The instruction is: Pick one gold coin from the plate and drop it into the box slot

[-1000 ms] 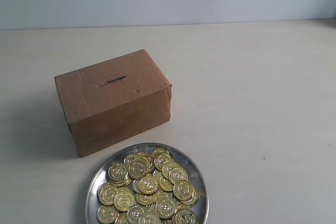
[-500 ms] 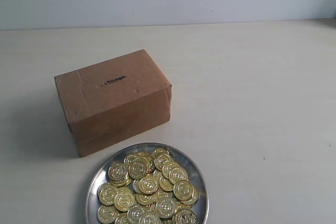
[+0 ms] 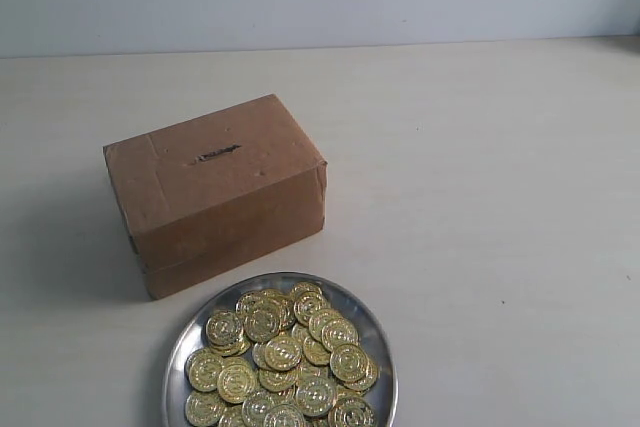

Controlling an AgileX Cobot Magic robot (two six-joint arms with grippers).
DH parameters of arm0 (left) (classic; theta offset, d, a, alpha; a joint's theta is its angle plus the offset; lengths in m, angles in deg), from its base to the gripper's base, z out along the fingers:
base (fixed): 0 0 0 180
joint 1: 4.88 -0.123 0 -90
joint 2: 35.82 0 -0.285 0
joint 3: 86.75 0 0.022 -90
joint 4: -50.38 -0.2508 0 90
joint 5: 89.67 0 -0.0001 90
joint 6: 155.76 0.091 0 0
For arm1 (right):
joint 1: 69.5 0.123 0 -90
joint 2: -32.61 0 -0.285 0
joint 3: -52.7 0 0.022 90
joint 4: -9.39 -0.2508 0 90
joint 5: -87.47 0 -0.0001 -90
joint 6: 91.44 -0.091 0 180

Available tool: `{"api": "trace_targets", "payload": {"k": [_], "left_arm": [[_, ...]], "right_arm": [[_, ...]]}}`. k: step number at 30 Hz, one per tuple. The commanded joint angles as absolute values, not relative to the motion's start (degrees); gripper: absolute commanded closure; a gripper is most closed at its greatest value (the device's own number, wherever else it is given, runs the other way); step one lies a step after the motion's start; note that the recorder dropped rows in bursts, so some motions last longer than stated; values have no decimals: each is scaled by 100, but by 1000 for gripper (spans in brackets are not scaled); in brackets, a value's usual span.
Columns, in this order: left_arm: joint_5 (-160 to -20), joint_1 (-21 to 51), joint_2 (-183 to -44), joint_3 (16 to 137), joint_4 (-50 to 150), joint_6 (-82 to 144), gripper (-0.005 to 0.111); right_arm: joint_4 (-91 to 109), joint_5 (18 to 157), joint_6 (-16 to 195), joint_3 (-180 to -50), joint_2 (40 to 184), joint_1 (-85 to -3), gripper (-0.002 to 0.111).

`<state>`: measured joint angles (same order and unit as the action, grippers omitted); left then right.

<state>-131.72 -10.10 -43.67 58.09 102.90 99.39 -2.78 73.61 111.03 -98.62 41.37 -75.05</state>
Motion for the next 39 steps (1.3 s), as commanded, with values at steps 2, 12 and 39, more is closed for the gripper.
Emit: {"api": "trace_targets", "payload": {"k": [2,12,39], "left_arm": [[-13199,-629,-4361,5388,10307,9901,107],[-13258,-629,-4361,5249,10230,9901,107],[-9913,-771,-4361,2855,7009,9902,107]], "right_arm": [[-267,7408,11103,-9848,4040,-7545,108],[-267,7339,11103,-9848,4040,-7545,108],[693,8645,11103,-7383,4040,-7545,108]]}}
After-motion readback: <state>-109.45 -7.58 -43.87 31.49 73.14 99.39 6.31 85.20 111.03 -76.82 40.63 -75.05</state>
